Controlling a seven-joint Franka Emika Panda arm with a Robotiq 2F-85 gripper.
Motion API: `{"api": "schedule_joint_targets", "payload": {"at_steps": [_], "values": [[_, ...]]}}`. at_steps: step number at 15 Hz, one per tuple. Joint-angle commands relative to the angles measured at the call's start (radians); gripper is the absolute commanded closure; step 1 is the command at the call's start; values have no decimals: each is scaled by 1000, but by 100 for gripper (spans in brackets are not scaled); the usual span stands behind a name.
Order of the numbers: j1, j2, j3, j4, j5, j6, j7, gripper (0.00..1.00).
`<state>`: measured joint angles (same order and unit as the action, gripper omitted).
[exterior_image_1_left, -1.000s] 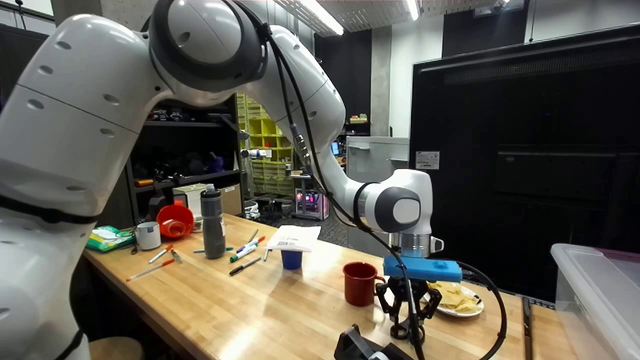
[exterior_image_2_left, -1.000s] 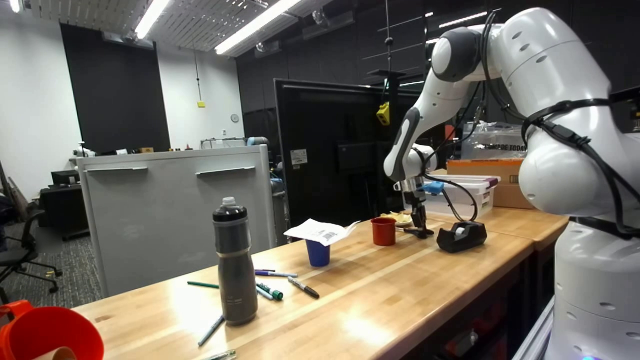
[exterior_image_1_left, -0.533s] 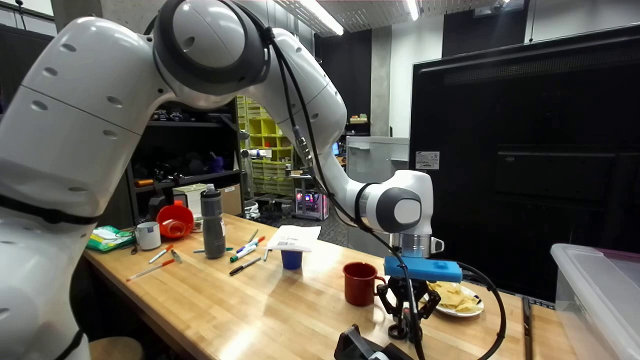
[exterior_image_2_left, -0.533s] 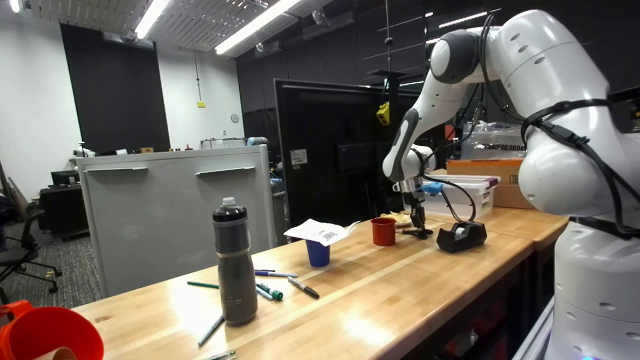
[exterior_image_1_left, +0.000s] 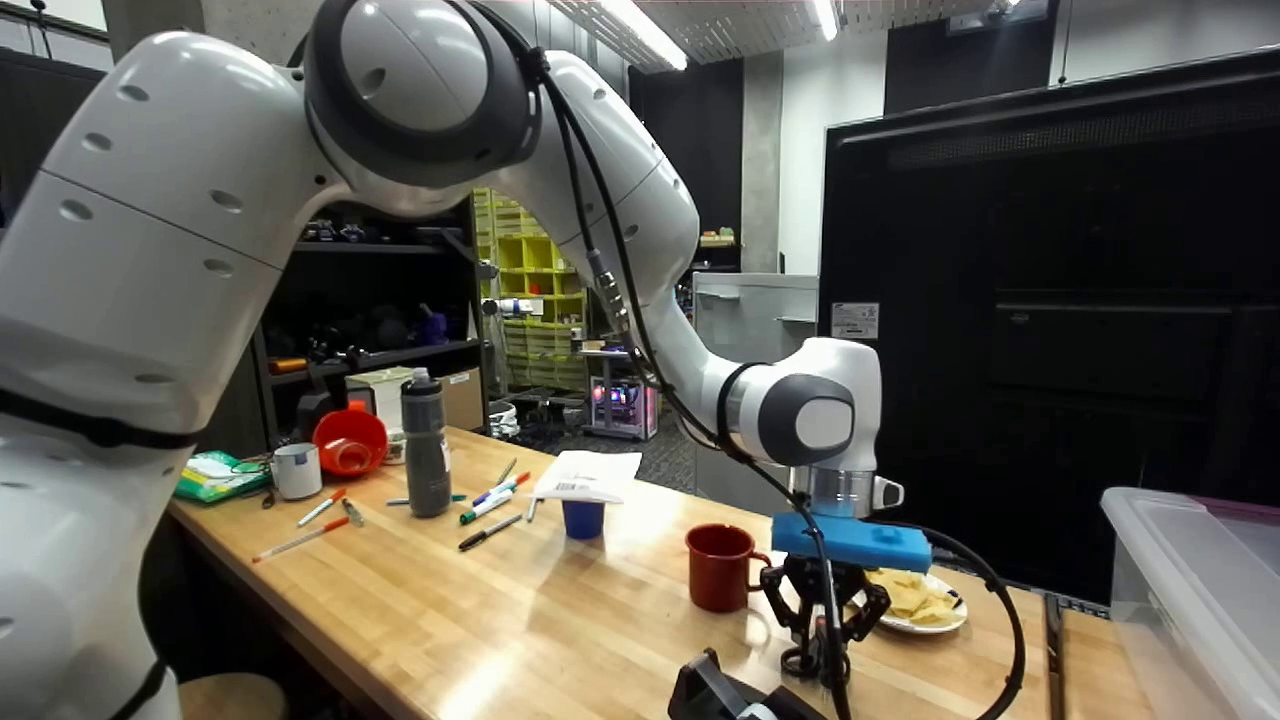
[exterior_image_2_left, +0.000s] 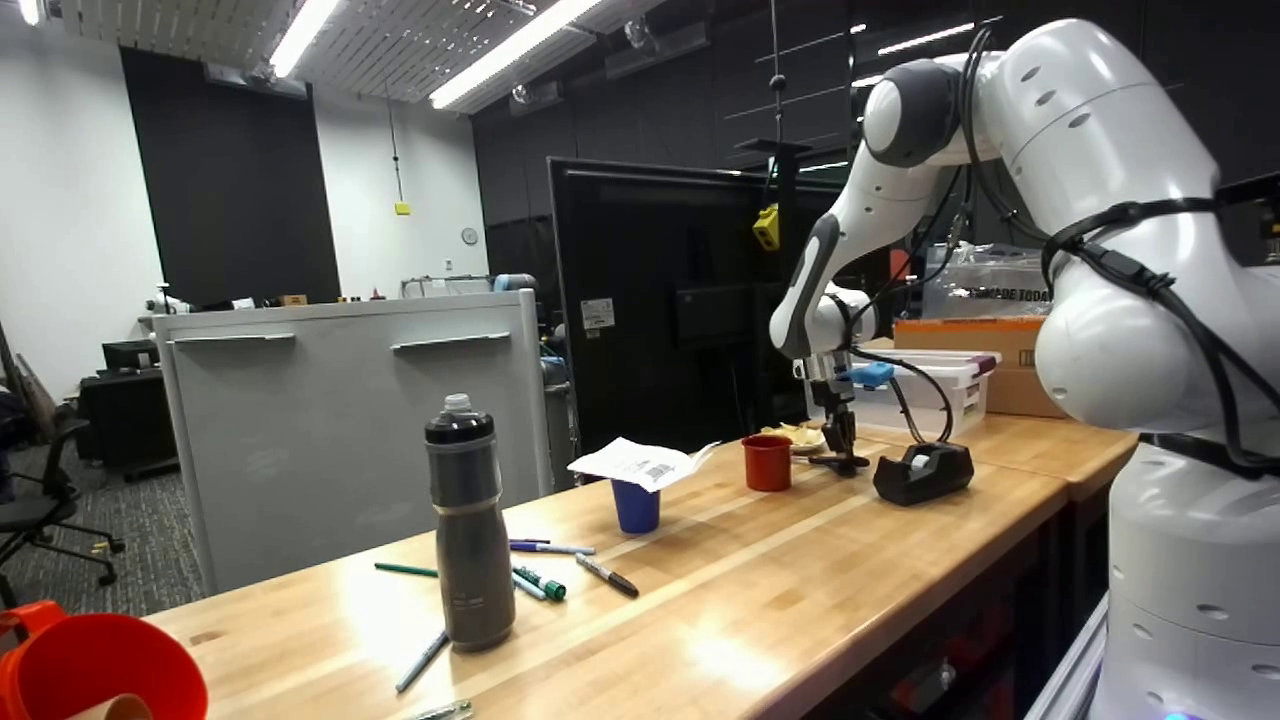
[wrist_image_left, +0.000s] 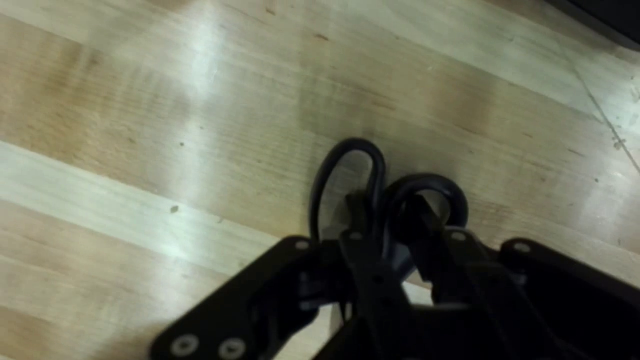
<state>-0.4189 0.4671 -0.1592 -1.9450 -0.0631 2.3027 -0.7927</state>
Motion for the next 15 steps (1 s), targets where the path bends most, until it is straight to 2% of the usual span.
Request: {"api": "schedule_joint_targets", "payload": {"at_steps": [1, 8, 15], "values": [[-18, -91, -9, -21, 74, -81, 43, 94], [-7, -275, -75, -69, 88, -132, 128, 94], [27, -417, -84, -160, 67, -168, 58, 94]]}}
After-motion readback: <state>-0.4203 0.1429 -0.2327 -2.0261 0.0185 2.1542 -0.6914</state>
